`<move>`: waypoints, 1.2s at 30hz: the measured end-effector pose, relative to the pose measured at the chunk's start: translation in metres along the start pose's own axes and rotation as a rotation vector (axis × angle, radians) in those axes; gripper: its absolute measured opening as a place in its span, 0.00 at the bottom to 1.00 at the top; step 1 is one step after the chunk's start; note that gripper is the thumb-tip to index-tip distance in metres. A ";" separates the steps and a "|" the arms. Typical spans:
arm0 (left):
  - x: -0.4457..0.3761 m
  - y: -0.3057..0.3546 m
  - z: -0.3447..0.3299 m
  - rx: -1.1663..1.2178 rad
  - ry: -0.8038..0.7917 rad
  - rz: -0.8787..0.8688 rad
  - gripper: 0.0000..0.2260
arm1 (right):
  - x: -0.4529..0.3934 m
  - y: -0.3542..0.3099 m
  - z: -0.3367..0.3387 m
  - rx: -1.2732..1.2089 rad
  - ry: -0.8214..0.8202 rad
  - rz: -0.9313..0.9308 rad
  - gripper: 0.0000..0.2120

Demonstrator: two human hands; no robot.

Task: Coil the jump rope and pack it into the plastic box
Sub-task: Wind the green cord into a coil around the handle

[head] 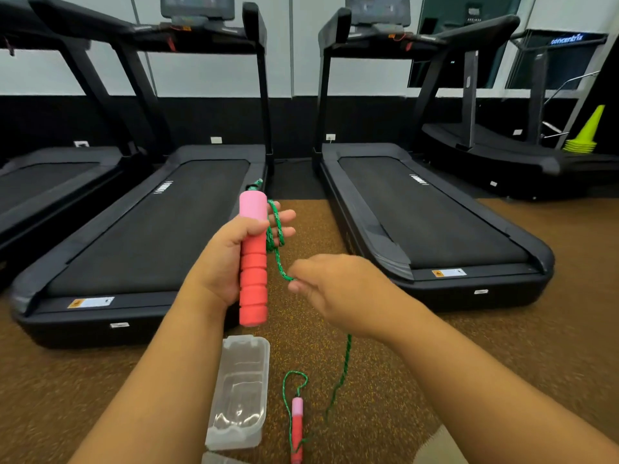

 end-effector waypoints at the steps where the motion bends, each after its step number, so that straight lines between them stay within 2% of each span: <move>1: 0.000 -0.002 0.001 -0.003 -0.027 0.029 0.31 | -0.002 0.002 0.004 0.003 0.021 0.011 0.10; 4: 0.000 -0.009 0.000 0.010 -0.098 0.117 0.28 | -0.010 0.007 0.013 0.017 0.035 0.025 0.10; 7: 0.000 -0.015 -0.002 0.006 -0.093 0.168 0.23 | -0.016 0.012 0.020 0.021 0.071 0.042 0.08; 10: 0.006 -0.016 -0.008 -0.095 -0.063 0.229 0.10 | -0.021 0.019 0.026 0.009 0.095 -0.006 0.09; 11: 0.008 -0.018 -0.009 -0.101 -0.057 0.239 0.08 | -0.022 0.021 0.027 0.002 0.102 -0.035 0.10; 17: 0.011 -0.022 -0.015 0.053 -0.239 0.183 0.30 | -0.027 0.037 0.031 -0.066 0.132 -0.204 0.09; 22: 0.013 -0.020 -0.019 0.172 -0.363 0.193 0.27 | -0.029 0.046 0.029 -0.221 0.141 -0.252 0.05; 28: 0.021 -0.009 -0.024 0.320 -0.482 0.166 0.28 | -0.025 0.055 0.012 -0.450 0.205 -0.363 0.09; 33: 0.018 0.011 -0.023 0.337 -0.443 0.079 0.31 | -0.015 0.051 -0.015 -0.666 0.209 -0.420 0.11; 36: 0.019 0.020 -0.022 0.369 -0.442 0.087 0.32 | -0.012 0.046 -0.023 -0.750 0.163 -0.424 0.12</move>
Point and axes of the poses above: each hand's wrist, its own x-axis away from the middle knuckle, its own z-axis out of the back of the hand, y = z × x, the point moved 1 cm from there along -x, towards the middle knuckle, and after that the axes turned 2 degrees about y, right-handed, at the moved point
